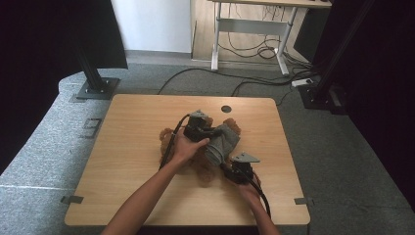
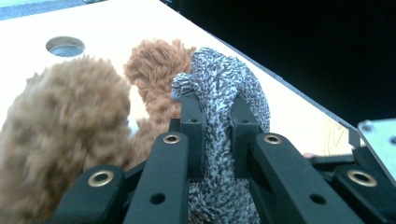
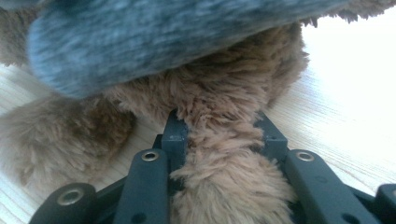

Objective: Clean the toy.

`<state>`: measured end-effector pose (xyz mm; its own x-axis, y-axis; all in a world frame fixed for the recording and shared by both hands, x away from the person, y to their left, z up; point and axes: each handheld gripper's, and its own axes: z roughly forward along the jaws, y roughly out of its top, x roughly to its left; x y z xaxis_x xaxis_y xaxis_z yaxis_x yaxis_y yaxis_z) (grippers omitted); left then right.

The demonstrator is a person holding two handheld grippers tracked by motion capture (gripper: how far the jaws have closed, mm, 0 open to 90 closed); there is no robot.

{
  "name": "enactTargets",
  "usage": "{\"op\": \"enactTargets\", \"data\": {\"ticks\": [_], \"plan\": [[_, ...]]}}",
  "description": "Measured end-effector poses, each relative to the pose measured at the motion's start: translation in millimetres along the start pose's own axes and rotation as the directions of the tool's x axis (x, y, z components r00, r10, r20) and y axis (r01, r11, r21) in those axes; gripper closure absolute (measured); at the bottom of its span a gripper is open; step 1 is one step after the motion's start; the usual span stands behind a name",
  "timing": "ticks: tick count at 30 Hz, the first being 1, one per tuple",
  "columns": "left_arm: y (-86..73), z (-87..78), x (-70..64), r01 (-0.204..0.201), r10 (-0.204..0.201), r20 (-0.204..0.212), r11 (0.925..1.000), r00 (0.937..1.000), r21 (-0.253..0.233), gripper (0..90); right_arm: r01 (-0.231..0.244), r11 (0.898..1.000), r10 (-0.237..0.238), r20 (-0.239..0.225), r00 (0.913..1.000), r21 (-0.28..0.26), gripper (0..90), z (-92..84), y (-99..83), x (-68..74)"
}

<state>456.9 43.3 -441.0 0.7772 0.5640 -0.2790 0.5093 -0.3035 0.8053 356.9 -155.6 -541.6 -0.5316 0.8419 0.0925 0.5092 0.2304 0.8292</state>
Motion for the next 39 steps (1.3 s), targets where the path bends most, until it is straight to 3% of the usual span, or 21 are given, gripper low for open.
{"op": "enactTargets", "data": {"ticks": [4, 7, 10, 25, 33, 35, 39], "plan": [[5.8, 8.7, -0.7, -0.004, 0.004, -0.011, 0.9999, 0.9999, 0.012, 79.4, 0.000, 1.000, 0.000, -0.001, 1.0000, 0.000, 64.3, 0.0, -0.1, 0.0], [6.1, 11.8, -0.2, -0.007, 0.009, -0.057, 0.9994, 0.9983, 0.033, 79.4, -0.001, 1.000, 0.001, -0.004, 1.0000, 0.000, 64.3, -0.2, -0.2, -0.2], [4.2, 8.9, 6.2, 0.016, -0.014, -0.079, 0.9993, 0.9968, 0.034, 79.5, -0.001, 1.000, 0.001, -0.004, 1.0000, 0.001, 64.3, -0.8, -0.6, 0.1], [-5.0, -31.4, 40.8, 0.085, -0.086, -0.174, 0.9963, 0.9810, -0.016, 79.6, 0.006, 1.000, -0.006, 0.001, 1.0000, -0.004, 64.3, -0.9, -1.1, 0.6], [-11.2, -50.4, 33.6, 0.046, -0.050, -0.126, 0.9983, 0.9908, -0.038, 79.5, 0.000, 1.000, 0.000, 0.001, 1.0000, 0.000, 64.3, -0.2, -0.8, 0.6], [-12.4, -56.2, 28.3, 0.049, -0.054, -0.072, 0.9967, 0.9959, -0.065, 79.4, -0.001, 1.000, 0.001, 0.001, 1.0000, 0.000, 64.2, -0.2, -0.8, 0.6], [-19.0, -63.3, 12.6, 0.034, -0.034, 0.009, 0.9958, 0.9994, -0.084, 79.5, -0.004, 1.000, 0.004, 0.001, 1.0000, -0.002, 64.2, 0.1, -0.8, 0.4]]}}
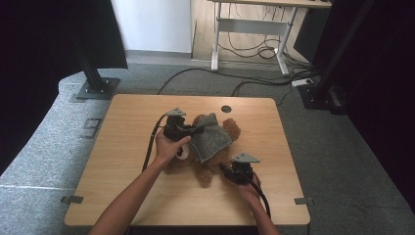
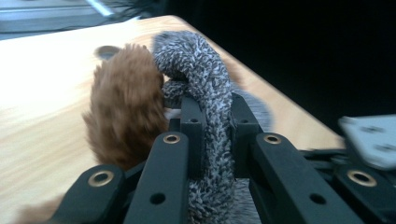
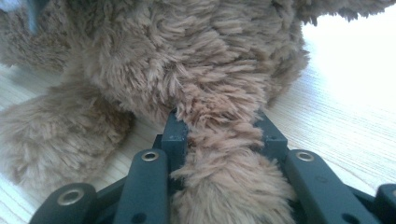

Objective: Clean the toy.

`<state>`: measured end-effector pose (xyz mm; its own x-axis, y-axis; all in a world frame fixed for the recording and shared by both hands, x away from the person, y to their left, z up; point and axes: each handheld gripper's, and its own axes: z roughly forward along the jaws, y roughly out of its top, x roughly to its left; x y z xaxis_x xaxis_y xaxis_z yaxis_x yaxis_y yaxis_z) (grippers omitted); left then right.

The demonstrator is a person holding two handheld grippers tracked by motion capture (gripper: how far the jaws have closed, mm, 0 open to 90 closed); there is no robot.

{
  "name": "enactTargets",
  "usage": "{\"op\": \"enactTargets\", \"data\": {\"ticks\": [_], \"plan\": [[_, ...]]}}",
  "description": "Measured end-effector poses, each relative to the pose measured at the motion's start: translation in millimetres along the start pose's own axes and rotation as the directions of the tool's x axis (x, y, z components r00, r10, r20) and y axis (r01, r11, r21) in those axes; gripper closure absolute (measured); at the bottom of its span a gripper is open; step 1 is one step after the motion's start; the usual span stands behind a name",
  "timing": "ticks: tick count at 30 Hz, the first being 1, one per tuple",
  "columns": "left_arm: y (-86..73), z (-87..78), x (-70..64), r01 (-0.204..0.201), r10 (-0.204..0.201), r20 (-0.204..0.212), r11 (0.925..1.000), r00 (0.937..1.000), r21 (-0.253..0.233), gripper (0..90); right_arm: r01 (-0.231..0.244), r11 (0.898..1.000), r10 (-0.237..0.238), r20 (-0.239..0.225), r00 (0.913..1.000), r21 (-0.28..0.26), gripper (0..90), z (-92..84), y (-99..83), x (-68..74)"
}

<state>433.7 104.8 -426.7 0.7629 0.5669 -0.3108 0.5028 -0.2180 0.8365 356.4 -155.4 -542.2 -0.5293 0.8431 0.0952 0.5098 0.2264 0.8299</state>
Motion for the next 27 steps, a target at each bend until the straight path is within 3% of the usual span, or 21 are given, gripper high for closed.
{"op": "enactTargets", "data": {"ticks": [3, 7, 8, 14, 20, 25, 27], "plan": [[-12.4, -0.3, -16.6, -0.045, 0.044, 0.041, 0.9984, 0.9982, 0.034, 79.5, -0.003, 1.000, 0.003, -0.001, 1.0000, 0.001, 64.1, 0.1, 0.1, -0.2], [-22.2, 2.8, -24.4, -0.074, 0.072, 0.031, 0.9953, 0.9969, 0.063, 79.4, -0.004, 1.000, 0.004, -0.002, 1.0000, 0.003, 64.1, 0.3, 0.3, -0.5], [-27.5, 4.6, -24.6, -0.084, 0.085, 0.002, 0.9929, 0.9964, 0.084, 79.4, -0.005, 1.000, 0.005, -0.002, 1.0000, 0.004, 64.1, 0.3, 0.4, -0.6], [-41.9, 2.3, -13.1, -0.063, 0.067, -0.031, 0.9913, 0.9973, 0.116, 79.5, -0.003, 1.000, 0.003, -0.001, 1.0000, 0.002, 64.0, 0.5, 0.3, -1.0], [-61.8, -11.9, -1.3, -0.039, 0.048, -0.056, 0.9894, 0.9973, 0.140, 79.7, -0.001, 1.000, 0.001, -0.002, 1.0000, 0.002, 64.0, 0.3, 0.4, -0.8], [-68.4, -24.5, -5.7, -0.056, 0.064, -0.061, 0.9895, 0.9960, 0.134, 79.7, 0.005, 1.000, -0.005, 0.000, 1.0000, 0.003, 63.9, 0.5, 0.5, -0.1], [-70.0, -27.6, -9.4, -0.061, 0.067, -0.044, 0.9902, 0.9968, 0.125, 79.6, 0.002, 1.000, -0.002, 0.000, 1.0000, 0.003, 64.0, 0.5, 0.5, -0.6]]}}
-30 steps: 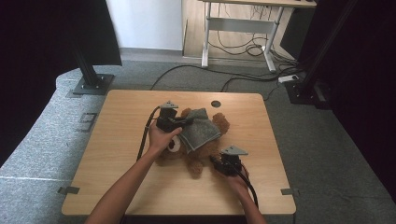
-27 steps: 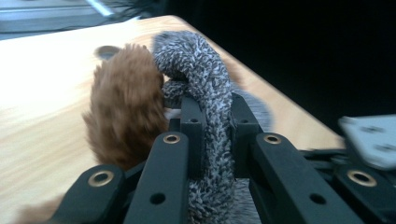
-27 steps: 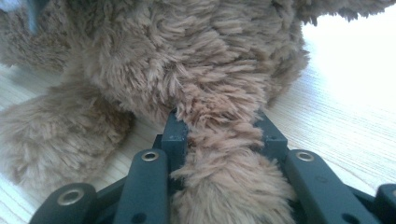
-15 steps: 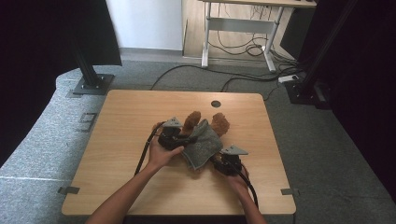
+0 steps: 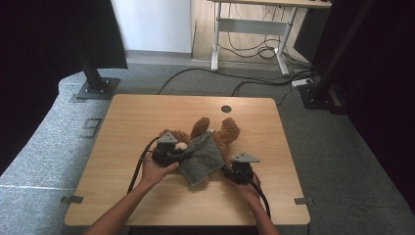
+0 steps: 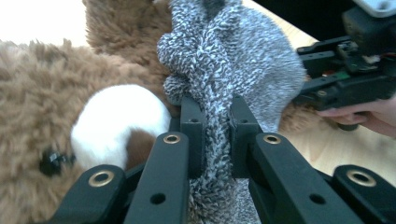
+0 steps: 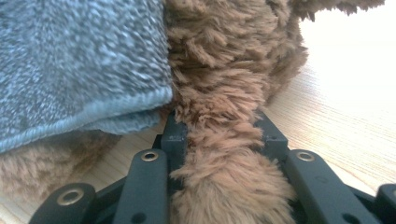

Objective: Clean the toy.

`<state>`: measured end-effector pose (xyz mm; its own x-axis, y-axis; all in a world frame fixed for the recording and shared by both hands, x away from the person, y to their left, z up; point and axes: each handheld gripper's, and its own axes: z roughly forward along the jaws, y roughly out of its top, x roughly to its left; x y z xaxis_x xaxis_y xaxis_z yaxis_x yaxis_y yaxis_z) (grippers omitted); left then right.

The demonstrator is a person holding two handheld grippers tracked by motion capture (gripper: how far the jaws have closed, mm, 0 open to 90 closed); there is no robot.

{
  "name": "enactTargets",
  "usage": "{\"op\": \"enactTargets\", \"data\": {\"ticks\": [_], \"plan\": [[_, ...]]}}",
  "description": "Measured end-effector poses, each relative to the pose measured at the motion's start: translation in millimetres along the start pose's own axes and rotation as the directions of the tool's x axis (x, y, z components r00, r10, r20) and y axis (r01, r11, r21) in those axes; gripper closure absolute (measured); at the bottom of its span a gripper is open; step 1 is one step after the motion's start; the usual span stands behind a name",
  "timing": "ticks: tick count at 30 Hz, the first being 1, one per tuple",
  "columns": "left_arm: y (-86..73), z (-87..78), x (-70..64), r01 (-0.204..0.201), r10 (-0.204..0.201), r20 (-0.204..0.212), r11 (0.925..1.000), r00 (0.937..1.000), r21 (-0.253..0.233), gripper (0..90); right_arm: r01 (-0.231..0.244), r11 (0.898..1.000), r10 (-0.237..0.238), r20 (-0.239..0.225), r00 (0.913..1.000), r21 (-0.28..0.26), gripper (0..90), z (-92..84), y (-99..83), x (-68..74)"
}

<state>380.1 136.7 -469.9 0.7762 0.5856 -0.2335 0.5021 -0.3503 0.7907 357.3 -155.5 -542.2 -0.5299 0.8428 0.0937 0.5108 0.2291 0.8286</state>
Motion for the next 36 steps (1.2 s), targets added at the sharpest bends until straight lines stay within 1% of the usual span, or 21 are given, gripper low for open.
{"op": "enactTargets", "data": {"ticks": [2, 4, 7, 10, 11, 13, 16, 19, 21, 23, 25, 27, 30, 32, 33, 36], "plan": [[-2.2, -1.2, -5.8, -0.001, 0.002, 0.039, 0.9998, 0.9992, -0.021, 79.6, -0.005, 1.000, 0.005, -0.002, 1.0000, 0.001, 64.0, 0.0, -0.1, -0.5], [-3.3, 0.2, -11.8, -0.007, 0.009, 0.054, 0.9995, 0.9985, -0.029, 79.6, -0.005, 1.000, 0.005, -0.001, 1.0000, 0.001, 64.0, 0.1, -0.1, -0.7], [-6.1, 7.8, -20.0, 0.002, 0.000, 0.086, 0.9998, 0.9963, -0.018, 79.6, -0.006, 1.000, 0.006, 0.001, 1.0000, 0.001, 64.0, 0.1, -0.1, -0.6], [-12.2, 19.4, -26.8, -0.017, 0.015, 0.076, 0.9997, 0.9970, 0.018, 79.5, -0.005, 1.000, 0.005, 0.002, 1.0000, 0.001, 64.0, -0.1, -0.2, -0.4], [-14.6, 22.9, -27.2, -0.011, 0.009, 0.078, 0.9995, 0.9969, 0.029, 79.6, -0.004, 1.000, 0.004, 0.002, 1.0000, 0.001, 64.0, -0.2, -0.3, -0.5], [-18.9, 27.9, -26.3, -0.004, 0.000, 0.068, 0.9988, 0.9977, 0.049, 79.6, -0.004, 1.000, 0.004, 0.002, 1.0000, 0.001, 64.0, -0.2, -0.3, -0.5], [-26.7, 31.3, -21.2, 0.014, -0.018, 0.049, 0.9970, 0.9986, 0.076, 79.6, -0.002, 1.000, 0.002, 0.001, 1.0000, 0.001, 64.0, -0.4, -0.4, -0.7], [-35.3, 25.5, -13.1, 0.025, -0.026, 0.010, 0.9953, 0.9996, 0.093, 79.7, 0.000, 1.000, 0.000, 0.000, 1.0000, 0.002, 64.0, -0.6, -0.3, -1.0], [-40.6, 17.7, -6.2, 0.043, -0.042, -0.013, 0.9949, 0.9991, 0.091, 79.7, 0.000, 1.000, 0.000, 0.000, 1.0000, 0.002, 64.0, -0.7, -0.2, -1.1], [-45.9, 8.6, 1.6, 0.064, -0.062, -0.027, 0.9945, 0.9977, 0.082, 79.8, 0.000, 1.000, 0.000, 0.000, 1.0000, 0.003, 64.0, -0.8, -0.1, -1.2], [-50.6, -0.5, 8.2, 0.083, -0.081, -0.031, 0.9939, 0.9962, 0.072, 79.8, 0.001, 1.000, -0.001, 0.000, 1.0000, 0.003, 64.0, -0.8, -0.1, -1.2], [-54.1, -8.1, 11.6, 0.088, -0.086, -0.036, 0.9941, 0.9957, 0.063, 79.8, 0.004, 1.000, -0.004, -0.001, 1.0000, 0.003, 64.0, -0.7, -0.1, -1.3], [-60.1, -19.2, 15.5, 0.085, -0.083, -0.050, 0.9949, 0.9953, 0.054, 79.7, 0.006, 1.000, -0.006, -0.001, 1.0000, 0.002, 64.0, -0.7, -0.1, -1.3], [-63.1, -23.3, 17.9, 0.094, -0.091, -0.053, 0.9944, 0.9944, 0.049, 79.7, 0.006, 1.000, -0.006, -0.002, 1.0000, 0.002, 64.0, -0.7, -0.1, -1.3], [-65.4, -25.1, 19.8, 0.106, -0.104, -0.049, 0.9934, 0.9934, 0.044, 79.7, 0.006, 1.000, -0.006, -0.001, 1.0000, 0.002, 64.0, -0.6, -0.1, -1.2], [-67.3, -25.5, 20.1, 0.107, -0.106, -0.037, 0.9935, 0.9937, 0.037, 79.6, 0.006, 1.000, -0.006, -0.001, 1.0000, 0.001, 64.0, -0.6, -0.1, -1.1]]}}
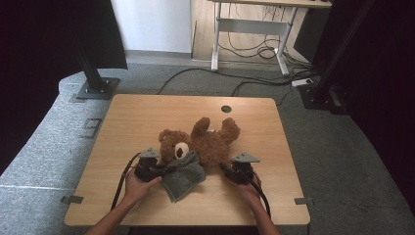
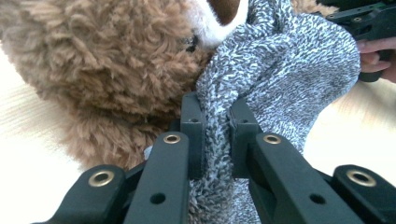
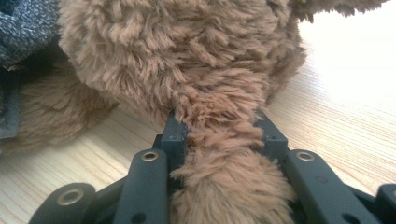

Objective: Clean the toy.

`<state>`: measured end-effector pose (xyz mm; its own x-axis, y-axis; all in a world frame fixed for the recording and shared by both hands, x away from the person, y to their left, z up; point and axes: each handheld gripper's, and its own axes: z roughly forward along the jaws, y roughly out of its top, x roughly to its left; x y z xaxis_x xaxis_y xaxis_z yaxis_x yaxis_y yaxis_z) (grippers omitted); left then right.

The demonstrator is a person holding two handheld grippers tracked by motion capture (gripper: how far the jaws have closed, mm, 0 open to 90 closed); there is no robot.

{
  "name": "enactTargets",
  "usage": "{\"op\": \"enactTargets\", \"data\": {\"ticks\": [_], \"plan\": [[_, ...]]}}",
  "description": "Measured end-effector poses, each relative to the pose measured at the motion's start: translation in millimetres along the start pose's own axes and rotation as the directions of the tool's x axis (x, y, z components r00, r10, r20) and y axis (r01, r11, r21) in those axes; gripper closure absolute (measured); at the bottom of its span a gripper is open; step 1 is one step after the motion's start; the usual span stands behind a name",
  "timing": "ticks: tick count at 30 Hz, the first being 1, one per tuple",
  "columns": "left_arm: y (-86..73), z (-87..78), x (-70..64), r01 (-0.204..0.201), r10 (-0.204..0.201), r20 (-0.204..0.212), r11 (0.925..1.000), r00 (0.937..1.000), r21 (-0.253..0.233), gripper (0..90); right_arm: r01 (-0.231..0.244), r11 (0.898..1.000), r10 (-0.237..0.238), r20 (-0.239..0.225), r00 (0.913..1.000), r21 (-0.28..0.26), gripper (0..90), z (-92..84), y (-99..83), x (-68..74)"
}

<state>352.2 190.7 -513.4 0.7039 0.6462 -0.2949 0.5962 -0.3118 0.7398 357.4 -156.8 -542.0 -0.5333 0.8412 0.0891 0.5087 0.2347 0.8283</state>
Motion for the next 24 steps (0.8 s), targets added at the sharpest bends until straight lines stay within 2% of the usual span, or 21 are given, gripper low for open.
{"op": "enactTargets", "data": {"ticks": [4, 10, 14, 18, 24], "plan": [[-2.1, 2.8, -2.5, -0.005, 0.005, 0.028, 1.0000, 0.9996, -0.008, 79.2, 0.002, 1.000, -0.002, 0.000, 1.0000, -0.006, 61.3, -0.9, 0.6, -0.1], [-6.3, 9.0, -1.8, 0.012, -0.012, 0.041, 0.9999, 0.9991, -0.001, 78.6, 0.010, 0.999, -0.010, -0.004, 0.9999, -0.043, 49.5, -9.5, 6.7, -0.9], [-6.4, 10.6, 0.4, 0.024, -0.024, 0.047, 0.9997, 0.9986, 0.002, 78.6, -0.024, 0.996, 0.021, -0.027, 0.9994, -0.092, 46.2, -19.3, 14.4, -4.4], [-6.6, 13.8, 0.9, 0.031, -0.031, 0.048, 0.9995, 0.9984, 0.011, 78.6, -0.036, 0.990, 0.029, -0.049, 0.9984, -0.140, 42.5, -27.3, 32.8, -6.3], [-6.1, 15.2, 1.4, 0.035, -0.036, 0.052, 0.9992, 0.9980, 0.017, 78.6, 0.002, 0.992, -0.010, -0.062, 0.9980, -0.128, 37.2, -15.6, 69.8, -1.5]]}}
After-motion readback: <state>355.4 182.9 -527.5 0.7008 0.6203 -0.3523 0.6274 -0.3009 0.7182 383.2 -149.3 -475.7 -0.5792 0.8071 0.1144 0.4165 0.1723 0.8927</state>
